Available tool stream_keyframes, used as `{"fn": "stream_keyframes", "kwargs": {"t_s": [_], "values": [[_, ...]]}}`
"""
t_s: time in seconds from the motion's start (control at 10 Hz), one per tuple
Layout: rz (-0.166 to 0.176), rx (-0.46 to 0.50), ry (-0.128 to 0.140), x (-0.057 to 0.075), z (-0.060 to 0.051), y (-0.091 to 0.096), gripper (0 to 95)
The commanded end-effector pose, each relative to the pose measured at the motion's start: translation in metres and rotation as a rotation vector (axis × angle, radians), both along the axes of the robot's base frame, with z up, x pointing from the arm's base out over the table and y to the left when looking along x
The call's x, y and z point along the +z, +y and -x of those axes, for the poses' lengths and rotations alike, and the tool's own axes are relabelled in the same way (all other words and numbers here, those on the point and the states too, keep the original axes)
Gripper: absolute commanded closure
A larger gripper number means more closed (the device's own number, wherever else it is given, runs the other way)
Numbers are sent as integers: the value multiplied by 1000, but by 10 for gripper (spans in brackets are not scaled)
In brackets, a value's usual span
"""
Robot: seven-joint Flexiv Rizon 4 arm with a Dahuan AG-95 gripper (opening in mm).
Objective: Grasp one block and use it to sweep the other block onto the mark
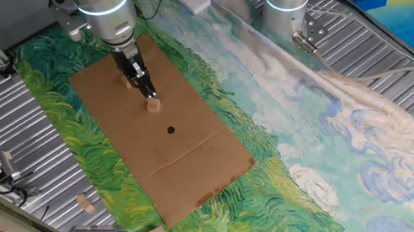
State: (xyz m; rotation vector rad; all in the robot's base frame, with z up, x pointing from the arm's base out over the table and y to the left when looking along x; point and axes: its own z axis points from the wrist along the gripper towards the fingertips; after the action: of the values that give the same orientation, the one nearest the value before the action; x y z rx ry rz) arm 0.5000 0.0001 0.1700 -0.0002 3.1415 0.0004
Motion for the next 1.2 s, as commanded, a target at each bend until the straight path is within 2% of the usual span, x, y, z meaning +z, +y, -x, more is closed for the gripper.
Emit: {"fn": "stream_keyframes", "kwargs": {"t_s": [0.1,0.2,1.2], "values": [[0,0,0,0,0,0,0],[-13,23,-25,0,0,0,950],[-10,24,-24,0,0,0,950]]}}
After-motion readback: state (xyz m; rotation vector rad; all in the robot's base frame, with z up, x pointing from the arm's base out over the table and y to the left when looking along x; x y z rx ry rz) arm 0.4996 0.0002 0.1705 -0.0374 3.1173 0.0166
